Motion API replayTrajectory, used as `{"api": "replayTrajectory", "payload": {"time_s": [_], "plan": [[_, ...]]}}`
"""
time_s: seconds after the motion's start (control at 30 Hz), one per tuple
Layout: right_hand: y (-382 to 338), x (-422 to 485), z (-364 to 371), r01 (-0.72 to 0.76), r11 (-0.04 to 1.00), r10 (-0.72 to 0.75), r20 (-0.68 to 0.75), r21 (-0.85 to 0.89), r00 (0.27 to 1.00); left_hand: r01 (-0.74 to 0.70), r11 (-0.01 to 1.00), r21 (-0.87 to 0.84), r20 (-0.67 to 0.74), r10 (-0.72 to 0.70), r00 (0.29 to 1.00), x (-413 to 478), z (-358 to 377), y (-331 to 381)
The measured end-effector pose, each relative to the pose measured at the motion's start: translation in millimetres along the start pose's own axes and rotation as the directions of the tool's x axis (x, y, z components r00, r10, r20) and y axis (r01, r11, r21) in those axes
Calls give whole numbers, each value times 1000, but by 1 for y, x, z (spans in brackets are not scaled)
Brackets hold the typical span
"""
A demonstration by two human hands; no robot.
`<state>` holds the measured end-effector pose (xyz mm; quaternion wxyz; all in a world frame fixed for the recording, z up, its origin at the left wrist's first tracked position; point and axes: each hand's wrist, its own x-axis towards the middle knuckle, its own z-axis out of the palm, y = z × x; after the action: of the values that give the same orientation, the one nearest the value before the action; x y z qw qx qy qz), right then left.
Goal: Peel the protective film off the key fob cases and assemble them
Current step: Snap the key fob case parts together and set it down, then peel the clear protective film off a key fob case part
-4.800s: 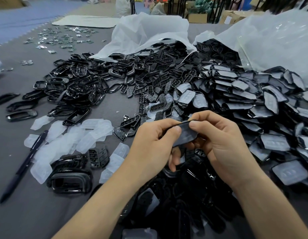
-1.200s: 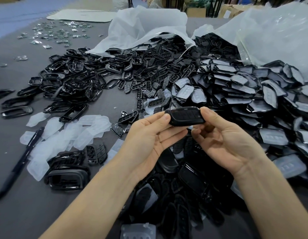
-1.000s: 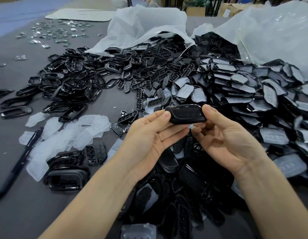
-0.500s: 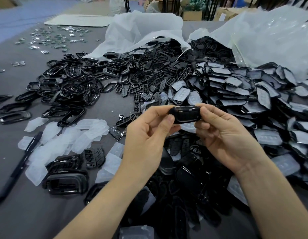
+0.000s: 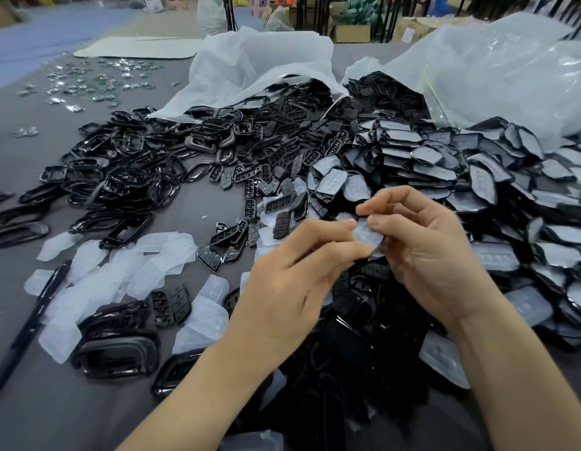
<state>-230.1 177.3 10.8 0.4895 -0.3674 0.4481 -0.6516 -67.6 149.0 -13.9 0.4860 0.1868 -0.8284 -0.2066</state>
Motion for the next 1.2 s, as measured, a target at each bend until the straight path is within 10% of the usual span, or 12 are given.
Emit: {"api": "replayTrajectory", "payload": {"time_s": [0.3,0.97,1.2], "plan": [[-3,1,-8,218,858,-197,94,-465,976,-42,997,68,92,36,995,0,-1,-6],[-17,-22,-22,15,662,-102,-69,-750,992,-305,880,364,364,167,916,4,17,18],[-67,-19,-94,-86,397,-480,-286,-914,829,-284,907,309,500,99,860,8,21,31]]}}
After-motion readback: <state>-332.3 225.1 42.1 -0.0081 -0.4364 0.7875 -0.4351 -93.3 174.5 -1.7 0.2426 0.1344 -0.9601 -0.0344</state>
